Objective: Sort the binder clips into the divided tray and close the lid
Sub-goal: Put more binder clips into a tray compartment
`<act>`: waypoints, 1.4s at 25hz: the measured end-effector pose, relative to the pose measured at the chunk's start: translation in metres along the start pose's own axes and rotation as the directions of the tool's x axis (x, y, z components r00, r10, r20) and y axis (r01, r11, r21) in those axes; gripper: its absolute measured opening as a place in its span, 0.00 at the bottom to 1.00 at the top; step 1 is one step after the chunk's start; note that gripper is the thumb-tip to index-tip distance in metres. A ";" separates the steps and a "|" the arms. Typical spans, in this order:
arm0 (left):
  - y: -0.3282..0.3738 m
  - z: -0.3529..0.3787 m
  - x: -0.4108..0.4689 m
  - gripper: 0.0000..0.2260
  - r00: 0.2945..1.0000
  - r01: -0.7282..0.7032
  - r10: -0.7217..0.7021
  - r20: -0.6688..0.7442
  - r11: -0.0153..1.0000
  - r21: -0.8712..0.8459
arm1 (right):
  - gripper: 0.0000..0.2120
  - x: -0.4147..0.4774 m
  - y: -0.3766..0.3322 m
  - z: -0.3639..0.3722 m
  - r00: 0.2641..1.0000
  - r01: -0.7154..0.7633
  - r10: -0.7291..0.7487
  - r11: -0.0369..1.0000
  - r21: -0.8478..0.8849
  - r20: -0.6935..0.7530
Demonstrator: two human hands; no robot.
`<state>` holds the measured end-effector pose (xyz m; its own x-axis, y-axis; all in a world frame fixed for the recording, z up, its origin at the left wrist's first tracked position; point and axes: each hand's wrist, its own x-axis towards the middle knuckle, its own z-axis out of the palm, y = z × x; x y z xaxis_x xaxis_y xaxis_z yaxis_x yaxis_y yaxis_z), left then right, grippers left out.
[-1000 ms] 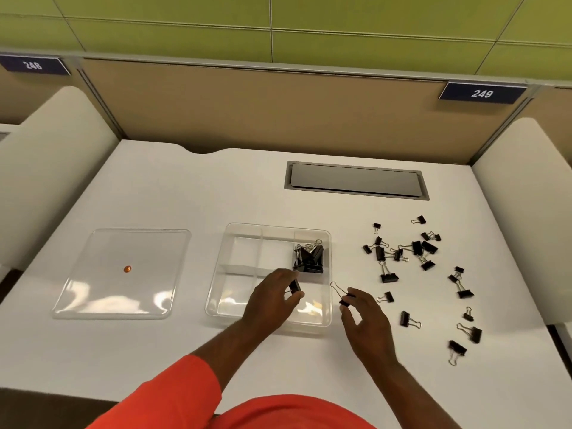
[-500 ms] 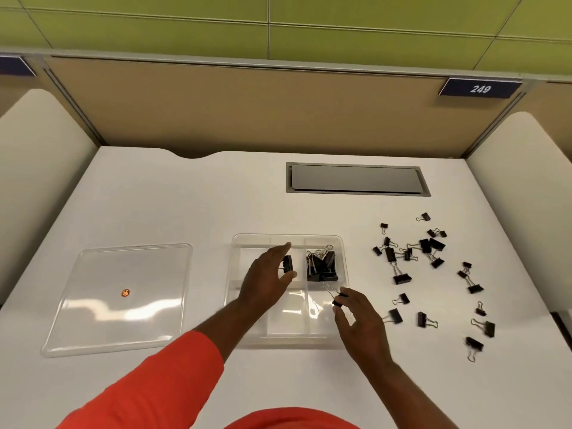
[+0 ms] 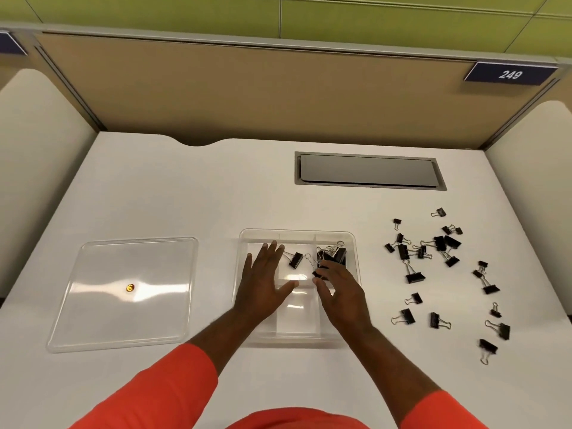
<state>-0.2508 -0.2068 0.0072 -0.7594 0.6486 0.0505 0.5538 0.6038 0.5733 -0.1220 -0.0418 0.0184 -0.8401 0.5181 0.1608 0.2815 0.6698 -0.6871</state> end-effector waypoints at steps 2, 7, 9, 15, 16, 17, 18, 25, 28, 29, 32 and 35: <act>-0.002 -0.002 -0.001 0.37 1.000 0.012 -0.012 0.004 1.000 -0.006 | 0.10 0.010 -0.006 0.008 1.000 0.004 -0.004 1.000 0.012 0.006; -0.002 -0.009 0.000 0.38 1.000 0.015 -0.015 -0.003 1.000 -0.018 | 0.23 0.012 -0.011 0.018 0.998 0.067 -0.066 0.996 -0.051 0.023; 0.003 -0.011 -0.001 0.40 1.000 0.011 -0.011 -0.001 1.000 -0.017 | 0.28 0.007 -0.009 0.015 0.997 0.076 -0.075 0.994 -0.079 0.020; 0.018 -0.007 -0.010 0.44 0.999 -0.011 0.010 0.031 0.999 0.033 | 0.38 -0.010 0.002 -0.012 0.997 0.068 -0.058 0.978 -0.199 0.055; 0.023 -0.006 -0.013 0.44 0.999 -0.015 0.014 0.034 0.999 0.039 | 0.39 -0.013 0.005 -0.018 0.997 0.065 -0.053 0.977 -0.205 0.061; 0.029 -0.005 -0.015 0.43 0.999 -0.022 0.021 0.037 0.999 0.047 | 0.40 -0.017 0.008 -0.023 0.997 0.061 -0.048 0.975 -0.212 0.066; 0.035 -0.003 -0.018 0.43 0.999 -0.031 0.029 0.044 0.998 0.055 | 0.40 -0.020 0.011 -0.028 0.997 0.058 -0.042 0.973 -0.225 0.071; 0.081 0.023 -0.032 0.45 0.996 -0.074 0.069 0.064 0.993 0.089 | 0.42 -0.049 0.041 -0.073 0.991 0.043 -0.008 0.963 -0.265 0.131; 0.110 0.043 -0.032 0.45 0.993 -0.101 0.094 0.076 0.991 0.091 | 0.42 -0.057 0.063 -0.100 0.991 0.026 0.012 0.961 -0.277 0.134; 0.121 0.049 -0.032 0.45 0.992 -0.104 0.097 0.079 0.991 0.081 | 0.42 -0.059 0.072 -0.108 0.991 0.023 0.015 0.960 -0.279 0.132; 0.147 0.066 -0.029 0.45 0.990 -0.102 0.098 0.098 0.994 0.030 | 0.42 -0.063 0.095 -0.130 0.993 0.025 0.010 0.958 -0.285 0.119; 0.171 0.084 -0.026 0.45 0.987 -0.103 0.102 0.123 0.995 0.002 | 0.42 -0.068 0.120 -0.150 0.993 0.023 0.012 0.958 -0.286 0.119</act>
<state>-0.1076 -0.0807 0.0352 -0.6511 0.7589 0.0082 0.6300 0.5344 0.5635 0.0385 0.0833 0.0317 -0.8861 0.4586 0.0671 0.3828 0.8057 -0.4520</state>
